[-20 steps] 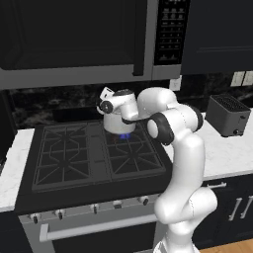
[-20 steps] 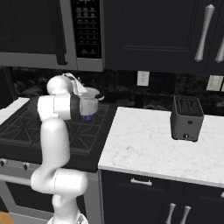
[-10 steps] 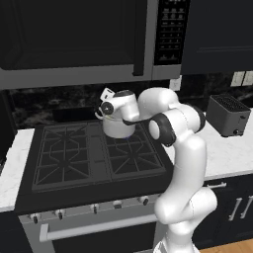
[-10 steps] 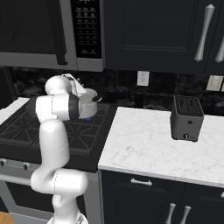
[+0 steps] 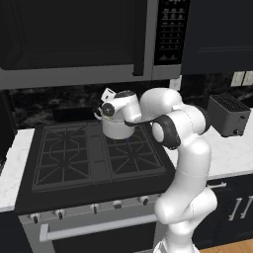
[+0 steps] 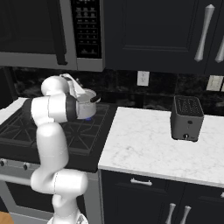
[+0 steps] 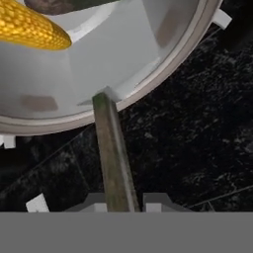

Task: Put the cucumber and corn in the pot. Retrieve the spatula and lightly stir the vegetables in the pot.

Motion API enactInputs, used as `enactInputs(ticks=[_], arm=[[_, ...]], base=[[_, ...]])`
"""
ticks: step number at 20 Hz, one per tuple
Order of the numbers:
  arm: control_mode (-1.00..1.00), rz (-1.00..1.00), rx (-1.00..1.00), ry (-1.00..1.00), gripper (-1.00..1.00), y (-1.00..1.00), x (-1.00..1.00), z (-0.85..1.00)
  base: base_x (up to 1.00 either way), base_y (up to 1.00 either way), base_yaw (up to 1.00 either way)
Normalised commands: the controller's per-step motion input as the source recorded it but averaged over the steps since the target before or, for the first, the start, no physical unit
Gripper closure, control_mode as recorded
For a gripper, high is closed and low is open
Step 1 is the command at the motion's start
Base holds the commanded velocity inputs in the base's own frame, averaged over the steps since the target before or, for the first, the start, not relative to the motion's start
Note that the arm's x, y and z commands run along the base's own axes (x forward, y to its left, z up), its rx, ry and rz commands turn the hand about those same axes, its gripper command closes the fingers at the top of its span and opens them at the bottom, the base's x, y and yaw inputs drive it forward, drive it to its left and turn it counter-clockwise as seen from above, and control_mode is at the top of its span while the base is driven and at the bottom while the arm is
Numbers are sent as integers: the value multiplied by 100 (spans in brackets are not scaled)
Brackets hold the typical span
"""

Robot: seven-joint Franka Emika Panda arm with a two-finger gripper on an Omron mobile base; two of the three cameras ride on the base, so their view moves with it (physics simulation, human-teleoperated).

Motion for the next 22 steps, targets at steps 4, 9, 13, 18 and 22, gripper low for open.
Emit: enactInputs(ticks=[4,9,13,18,22], arm=[[-100,0,0,-6,100,-3,-20,28],[-100,0,2,0,100,-10,-14,4],[-100,0,23,0,100,0,-24,0],[-100,0,28,0,100,0,-4,-36],[-100,0,3,0,100,-4,-1,-80]], base=[[0,0,0],[0,0,0],[0,0,0],[0,0,0],[0,0,0]])
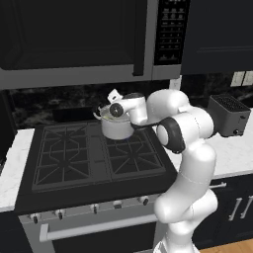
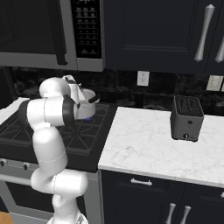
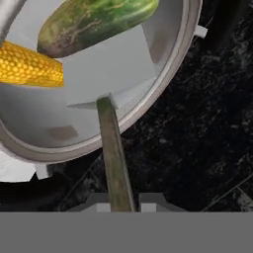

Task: Put the cucumber and corn in the pot. Retrieve the spatula and lightly stir the vegetables in the pot.

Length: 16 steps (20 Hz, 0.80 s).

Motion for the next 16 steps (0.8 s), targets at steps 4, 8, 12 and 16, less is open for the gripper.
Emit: enactInputs(ticks=[4,8,12,16], arm=[[-100,-4,-5,0,100,-14,0,-100],[-100,-7,-14,0,100,-12,0,-70],[-100,-8,-12,0,100,-15,0,-27],[-100,-6,-3,0,100,-5,-5,-5]], base=[[0,0,0],[0,0,0],[0,0,0],[0,0,0]])
